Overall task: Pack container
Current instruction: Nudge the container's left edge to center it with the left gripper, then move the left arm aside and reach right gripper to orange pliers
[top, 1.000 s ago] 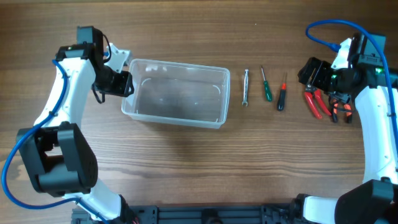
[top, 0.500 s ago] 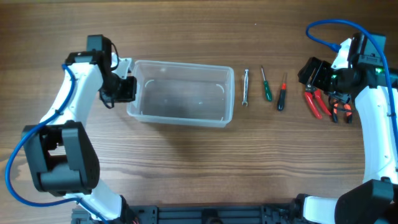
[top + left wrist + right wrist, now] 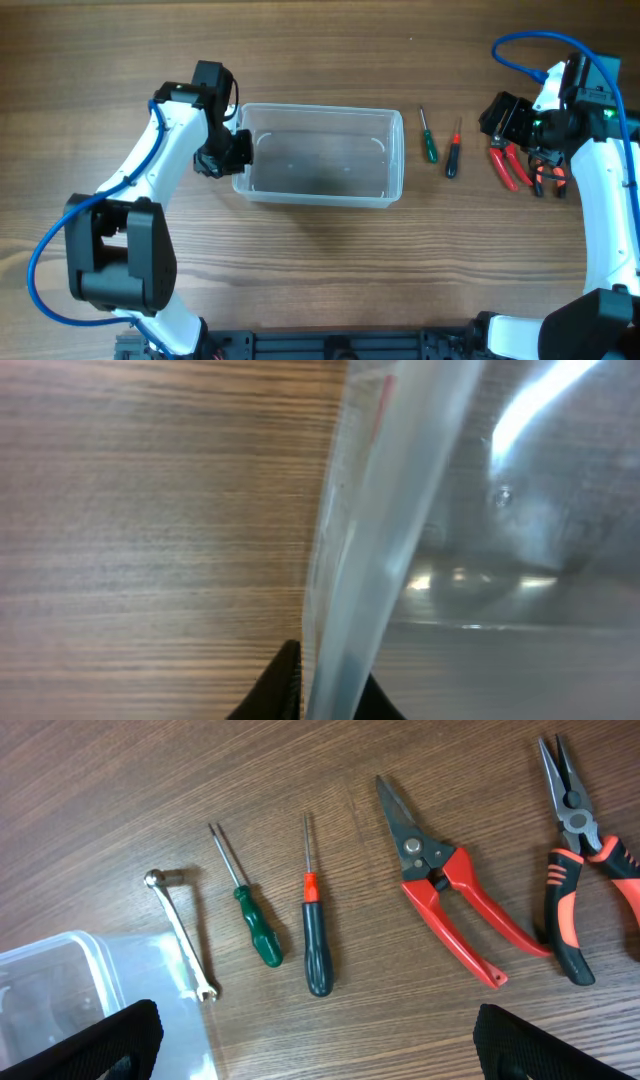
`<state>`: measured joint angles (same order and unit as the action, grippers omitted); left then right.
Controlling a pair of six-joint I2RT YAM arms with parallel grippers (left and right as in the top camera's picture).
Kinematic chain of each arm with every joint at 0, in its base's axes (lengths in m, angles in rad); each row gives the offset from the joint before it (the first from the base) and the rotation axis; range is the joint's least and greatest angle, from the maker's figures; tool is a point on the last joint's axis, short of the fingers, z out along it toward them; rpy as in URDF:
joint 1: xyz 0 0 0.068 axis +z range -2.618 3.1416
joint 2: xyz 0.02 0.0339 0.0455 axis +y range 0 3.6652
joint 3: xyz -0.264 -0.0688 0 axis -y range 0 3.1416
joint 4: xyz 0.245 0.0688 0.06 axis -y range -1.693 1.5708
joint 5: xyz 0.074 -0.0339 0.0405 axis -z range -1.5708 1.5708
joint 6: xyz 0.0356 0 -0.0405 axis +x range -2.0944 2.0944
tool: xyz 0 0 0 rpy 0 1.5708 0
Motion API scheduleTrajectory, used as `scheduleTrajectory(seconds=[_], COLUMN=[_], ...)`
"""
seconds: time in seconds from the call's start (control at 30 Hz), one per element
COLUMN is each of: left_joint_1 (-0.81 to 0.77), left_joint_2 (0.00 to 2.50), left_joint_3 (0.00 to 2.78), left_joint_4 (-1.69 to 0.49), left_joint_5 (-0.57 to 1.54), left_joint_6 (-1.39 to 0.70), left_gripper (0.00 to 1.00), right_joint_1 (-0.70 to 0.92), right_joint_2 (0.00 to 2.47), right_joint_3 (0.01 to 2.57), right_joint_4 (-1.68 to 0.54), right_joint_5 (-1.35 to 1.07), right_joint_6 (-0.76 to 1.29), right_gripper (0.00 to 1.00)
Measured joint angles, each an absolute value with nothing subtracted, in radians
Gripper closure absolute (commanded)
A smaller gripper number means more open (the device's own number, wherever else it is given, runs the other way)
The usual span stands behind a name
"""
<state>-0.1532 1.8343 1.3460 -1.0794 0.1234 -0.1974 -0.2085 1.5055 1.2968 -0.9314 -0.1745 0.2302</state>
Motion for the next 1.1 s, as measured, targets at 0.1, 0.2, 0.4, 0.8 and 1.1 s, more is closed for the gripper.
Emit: scheduleTrajectory(seconds=[0.1, 0.2, 0.4, 0.8, 1.1], left_joint_1=[-0.146, -0.126, -0.109, -0.052, -0.049], left_joint_2=[1.834, 1.834, 1.834, 1.834, 1.834], left_joint_3=[1.346, 1.346, 1.346, 1.346, 1.346], left_joint_4=[-1.098, -1.097, -1.085, -1.026, -0.93], left_joint_5=[0.102, 0.088, 0.06, -0.082, -0.081], left_joint_6=[-0.241, -0.275, -0.291, -0.088, 0.056], left_gripper=[0.92, 0.91, 0.87, 0.9, 0.89], right_joint_1=[-0.208, -0.208, -0.208, -0.208, -0.208], right_joint_2=[1.505, 1.505, 1.505, 1.505, 1.505], right_joint_3=[1.297, 1.297, 1.297, 1.297, 1.297], right_joint_4=[-0.931, -0.931, -0.931, -0.931, -0.931], right_joint_5=[-0.175, -0.175, -0.175, -0.175, -0.175], right_joint_6=[0.23, 0.23, 0.23, 0.23, 0.23], right_gripper=[0.0, 0.0, 0.0, 0.0, 0.0])
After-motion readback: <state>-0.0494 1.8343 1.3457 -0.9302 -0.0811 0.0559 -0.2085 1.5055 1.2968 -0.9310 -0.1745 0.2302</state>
